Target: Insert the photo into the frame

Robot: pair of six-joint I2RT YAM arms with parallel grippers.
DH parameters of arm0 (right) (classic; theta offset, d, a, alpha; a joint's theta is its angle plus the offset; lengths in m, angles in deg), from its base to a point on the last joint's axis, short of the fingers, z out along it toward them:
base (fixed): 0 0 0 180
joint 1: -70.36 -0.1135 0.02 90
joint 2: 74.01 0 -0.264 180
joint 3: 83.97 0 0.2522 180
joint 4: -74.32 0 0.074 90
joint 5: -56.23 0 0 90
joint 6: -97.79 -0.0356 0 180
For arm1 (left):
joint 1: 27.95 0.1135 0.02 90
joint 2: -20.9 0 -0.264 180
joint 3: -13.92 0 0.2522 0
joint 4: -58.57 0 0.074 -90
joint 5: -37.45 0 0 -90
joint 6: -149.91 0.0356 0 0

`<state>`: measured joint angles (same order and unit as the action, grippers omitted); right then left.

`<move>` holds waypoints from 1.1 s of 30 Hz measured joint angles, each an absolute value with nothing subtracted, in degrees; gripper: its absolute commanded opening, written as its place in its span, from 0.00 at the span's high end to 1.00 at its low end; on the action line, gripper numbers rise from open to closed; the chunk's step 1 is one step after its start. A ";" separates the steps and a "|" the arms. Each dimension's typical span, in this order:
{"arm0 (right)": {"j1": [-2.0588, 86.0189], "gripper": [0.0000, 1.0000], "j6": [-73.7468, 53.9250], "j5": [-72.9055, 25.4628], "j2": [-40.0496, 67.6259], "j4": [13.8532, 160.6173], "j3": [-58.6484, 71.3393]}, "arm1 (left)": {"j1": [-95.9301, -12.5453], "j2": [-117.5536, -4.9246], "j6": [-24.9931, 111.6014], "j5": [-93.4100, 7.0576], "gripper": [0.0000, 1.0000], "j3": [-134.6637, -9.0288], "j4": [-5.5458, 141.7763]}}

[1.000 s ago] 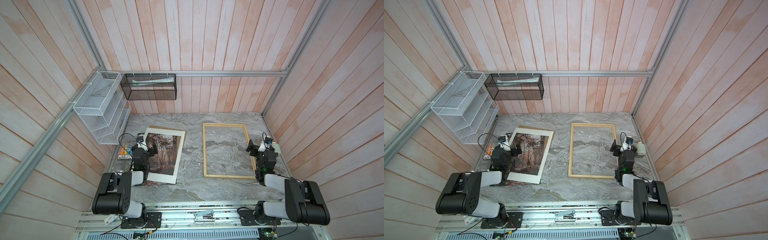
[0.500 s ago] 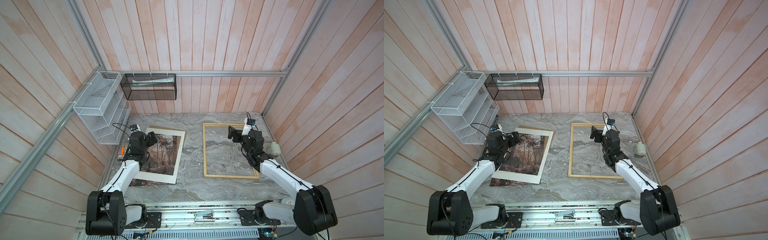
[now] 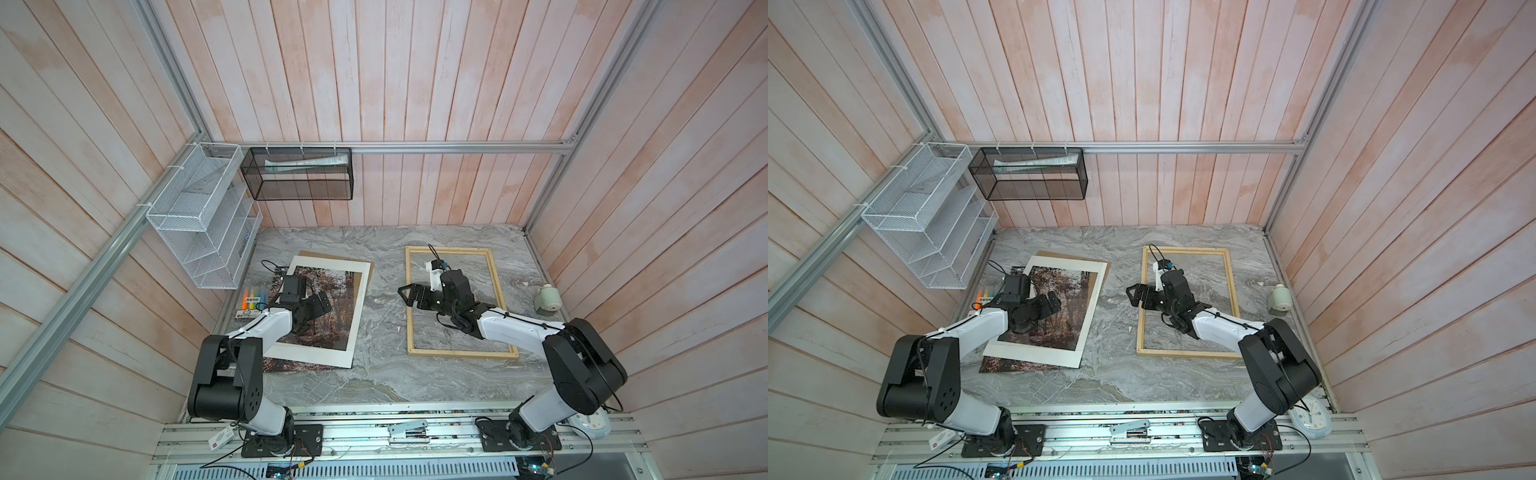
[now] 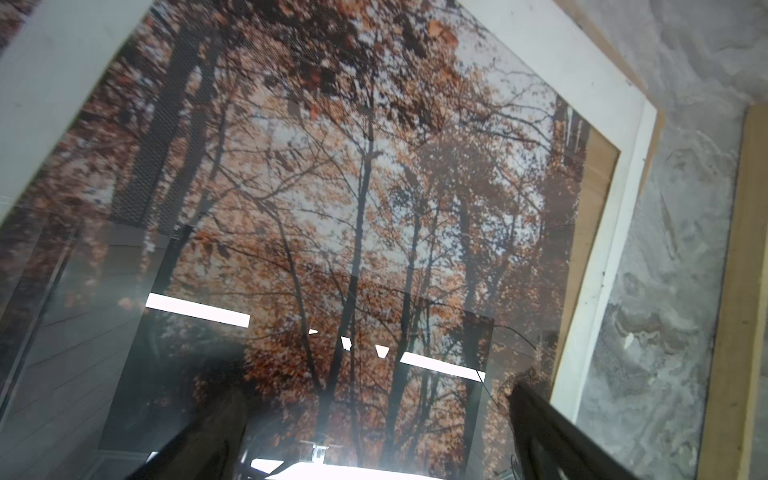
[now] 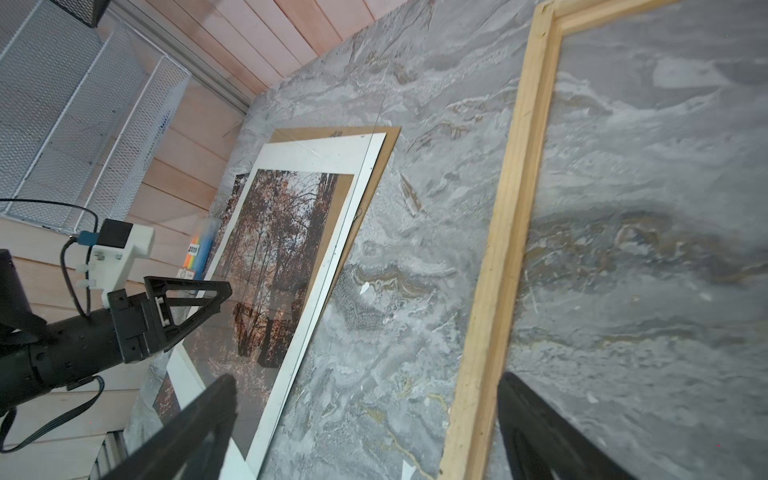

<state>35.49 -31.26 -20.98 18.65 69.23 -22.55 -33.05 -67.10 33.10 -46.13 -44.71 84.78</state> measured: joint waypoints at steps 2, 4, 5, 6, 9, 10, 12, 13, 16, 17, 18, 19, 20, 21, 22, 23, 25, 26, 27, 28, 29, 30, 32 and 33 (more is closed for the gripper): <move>34.09 0.02 -32.57 -20.74 21.53 69.96 -20.06 | -33.53 -67.91 33.10 -45.43 0.00 -45.36 85.07; 33.02 0.02 -33.77 -20.01 24.31 70.06 -17.30 | -33.64 -69.20 33.10 -45.00 0.00 -46.04 85.02; 32.78 0.02 -34.25 -19.56 25.25 70.00 -16.41 | -33.64 -69.79 33.10 -44.76 0.00 -46.24 85.02; 32.58 0.02 -34.69 -18.79 26.21 69.85 -15.55 | -33.64 -70.40 33.23 -44.43 0.00 -46.35 85.00; 32.47 0.04 -35.56 -16.08 29.08 69.61 -13.43 | -34.01 -71.32 33.41 -44.10 0.00 -47.18 85.04; 32.45 0.04 -35.72 -14.97 30.30 69.50 -12.58 | -34.34 -71.80 33.56 -44.03 0.00 -47.61 85.02; 32.45 0.05 -35.85 -13.35 32.40 69.41 -11.20 | -35.32 -72.87 33.82 -43.99 0.00 -48.58 84.91; 32.45 0.05 -35.96 -12.50 33.42 69.28 -10.77 | -35.98 -73.38 33.96 -43.95 0.00 -49.06 84.78; 32.45 0.06 -36.57 -10.62 34.98 68.93 -10.64 | -37.86 -74.36 34.00 -43.36 0.01 -49.67 83.51; 32.43 0.06 -36.81 -10.11 35.28 68.84 -10.64 | -38.43 -74.60 33.98 -43.01 0.01 -49.69 82.92; 32.41 0.07 -37.05 -9.63 35.46 68.64 -10.64 | -38.97 -74.86 33.96 -42.42 0.02 -49.73 82.25; 32.39 0.07 -37.27 -9.20 35.50 68.43 -10.72 | -39.52 -75.21 33.89 -41.91 0.03 -49.80 81.50; 32.36 0.07 -37.49 -8.80 35.50 68.05 -10.85 | -39.85 -75.47 33.74 -41.46 0.04 -49.89 80.89; 32.34 0.07 -37.77 -8.26 35.50 67.27 -11.12 | -40.13 -75.87 33.58 -40.71 0.06 -49.91 80.02; 32.32 0.08 -38.19 -7.86 35.50 66.57 -11.49 | -40.42 -76.20 33.37 -40.01 0.06 -50.00 79.14; 32.28 0.08 -38.60 -7.49 35.50 65.91 -11.90 | -40.55 -76.46 33.26 -39.36 0.06 -50.00 78.49; 32.19 0.09 -39.32 -6.59 35.52 64.71 -13.04 | -41.07 -76.72 32.97 -38.44 0.06 -50.02 77.46; 32.10 0.09 -39.67 -6.27 35.59 64.34 -13.43 | -41.23 -76.72 32.82 -38.29 0.05 -50.04 77.44; 32.02 0.09 -39.96 -5.92 35.72 63.86 -13.76 | -41.42 -76.65 32.67 -38.37 0.05 -50.13 77.64; 31.86 0.09 -40.29 -5.48 35.85 63.38 -14.07 | -41.60 -76.57 32.64 -38.72 0.04 -50.37 78.23; 31.73 0.09 -40.50 -5.15 36.05 62.96 -14.29 | -41.79 -76.35 32.64 -39.29 0.04 -50.81 79.41; 31.64 0.10 -40.68 -4.85 36.18 62.55 -14.42 | -41.90 -76.15 32.62 -39.86 0.03 -51.18 80.63; 31.38 0.11 -41.36 -3.93 36.70 61.67 -14.46 | -42.14 -75.37 32.64 -41.85 0.01 -52.07 84.43; 31.25 0.11 -41.68 -3.56 36.86 61.28 -14.50 | -42.17 -74.93 32.67 -42.92 0.00 -52.38 86.09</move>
<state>31.25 -41.68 -3.56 36.86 61.28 -14.50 -42.17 -74.93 32.67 -42.92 -52.38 86.09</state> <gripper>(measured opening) 0.898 0.981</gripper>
